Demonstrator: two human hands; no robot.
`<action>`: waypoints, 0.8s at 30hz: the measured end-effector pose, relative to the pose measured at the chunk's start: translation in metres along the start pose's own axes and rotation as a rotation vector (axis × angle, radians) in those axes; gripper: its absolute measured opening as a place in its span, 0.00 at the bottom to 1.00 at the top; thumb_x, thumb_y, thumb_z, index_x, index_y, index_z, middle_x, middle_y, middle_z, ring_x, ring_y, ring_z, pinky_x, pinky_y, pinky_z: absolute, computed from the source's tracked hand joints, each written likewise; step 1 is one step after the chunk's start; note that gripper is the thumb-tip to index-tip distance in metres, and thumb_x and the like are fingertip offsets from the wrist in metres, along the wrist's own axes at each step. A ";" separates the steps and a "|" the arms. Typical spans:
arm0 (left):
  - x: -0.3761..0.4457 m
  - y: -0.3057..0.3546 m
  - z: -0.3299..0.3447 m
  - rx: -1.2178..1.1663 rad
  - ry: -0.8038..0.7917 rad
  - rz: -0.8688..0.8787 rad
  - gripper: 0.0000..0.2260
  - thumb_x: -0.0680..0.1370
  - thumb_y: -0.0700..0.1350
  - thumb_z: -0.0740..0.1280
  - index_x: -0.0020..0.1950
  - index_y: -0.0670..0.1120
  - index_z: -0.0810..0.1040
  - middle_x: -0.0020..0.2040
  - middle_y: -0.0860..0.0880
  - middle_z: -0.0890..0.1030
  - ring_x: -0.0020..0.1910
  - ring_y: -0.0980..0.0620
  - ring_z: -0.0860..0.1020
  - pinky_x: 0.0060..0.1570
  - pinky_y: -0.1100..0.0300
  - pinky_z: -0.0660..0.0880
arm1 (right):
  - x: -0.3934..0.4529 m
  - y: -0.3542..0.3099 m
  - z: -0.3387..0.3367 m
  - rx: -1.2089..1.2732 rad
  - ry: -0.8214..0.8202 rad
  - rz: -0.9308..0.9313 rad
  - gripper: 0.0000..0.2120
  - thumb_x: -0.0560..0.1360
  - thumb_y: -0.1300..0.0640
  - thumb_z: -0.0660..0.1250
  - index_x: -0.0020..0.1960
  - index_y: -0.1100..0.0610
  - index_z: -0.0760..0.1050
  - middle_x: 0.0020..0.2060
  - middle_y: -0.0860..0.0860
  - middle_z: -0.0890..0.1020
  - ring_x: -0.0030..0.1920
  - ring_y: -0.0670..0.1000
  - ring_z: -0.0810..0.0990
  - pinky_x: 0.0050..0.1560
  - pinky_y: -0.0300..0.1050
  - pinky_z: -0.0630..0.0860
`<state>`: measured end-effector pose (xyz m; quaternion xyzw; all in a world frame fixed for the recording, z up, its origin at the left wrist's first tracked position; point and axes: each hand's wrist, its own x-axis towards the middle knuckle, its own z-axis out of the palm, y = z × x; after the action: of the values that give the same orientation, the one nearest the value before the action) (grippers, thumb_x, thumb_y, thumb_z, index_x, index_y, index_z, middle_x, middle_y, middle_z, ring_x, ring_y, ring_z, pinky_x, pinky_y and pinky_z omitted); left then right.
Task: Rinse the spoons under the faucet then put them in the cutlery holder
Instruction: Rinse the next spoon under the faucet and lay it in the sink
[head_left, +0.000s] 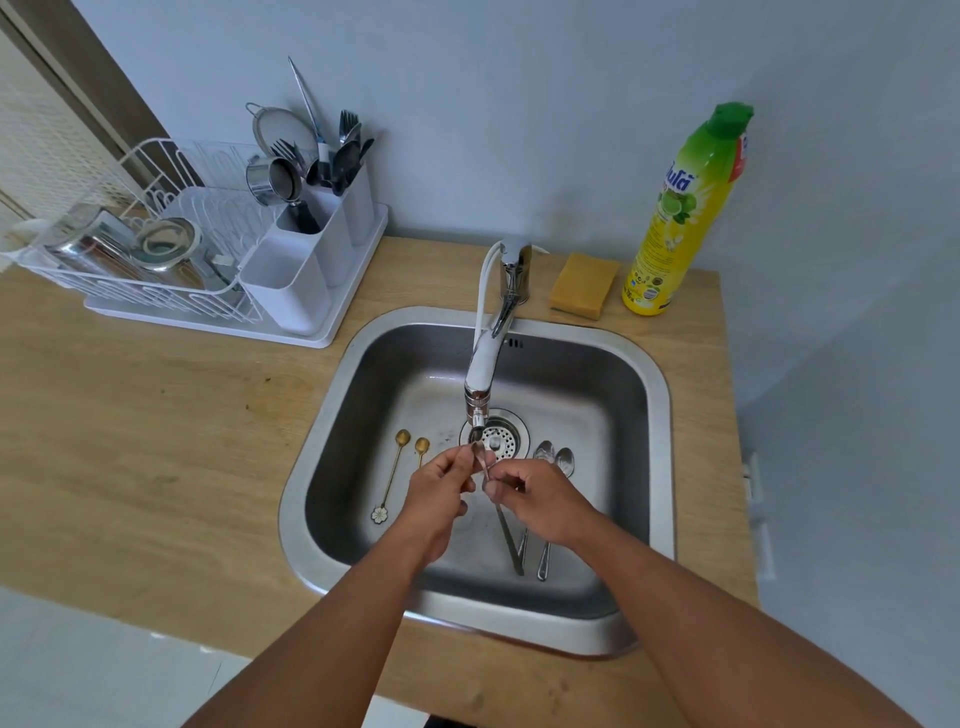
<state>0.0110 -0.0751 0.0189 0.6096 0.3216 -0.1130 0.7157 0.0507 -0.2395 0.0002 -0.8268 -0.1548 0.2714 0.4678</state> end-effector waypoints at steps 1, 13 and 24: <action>0.001 0.000 -0.002 -0.013 -0.021 -0.023 0.11 0.84 0.48 0.66 0.51 0.50 0.88 0.44 0.54 0.85 0.40 0.54 0.70 0.34 0.61 0.67 | 0.000 0.000 0.000 0.007 -0.010 0.001 0.13 0.80 0.52 0.68 0.37 0.48 0.76 0.30 0.42 0.74 0.33 0.43 0.69 0.39 0.45 0.69; 0.002 0.023 -0.006 -0.026 -0.117 -0.264 0.15 0.73 0.61 0.76 0.47 0.51 0.85 0.45 0.52 0.85 0.34 0.55 0.69 0.30 0.61 0.65 | -0.002 -0.002 -0.005 -0.181 -0.008 -0.025 0.09 0.80 0.45 0.65 0.41 0.38 0.75 0.38 0.41 0.80 0.42 0.47 0.79 0.47 0.54 0.78; -0.002 0.045 -0.005 0.156 -0.069 -0.335 0.16 0.79 0.62 0.68 0.49 0.52 0.87 0.45 0.59 0.86 0.37 0.55 0.67 0.35 0.58 0.62 | -0.001 0.002 -0.006 -0.227 0.054 -0.047 0.03 0.80 0.46 0.65 0.50 0.42 0.78 0.42 0.38 0.80 0.44 0.44 0.77 0.45 0.49 0.76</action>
<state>0.0331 -0.0606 0.0556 0.5970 0.3840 -0.2759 0.6481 0.0531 -0.2452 0.0008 -0.8778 -0.1911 0.2185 0.3811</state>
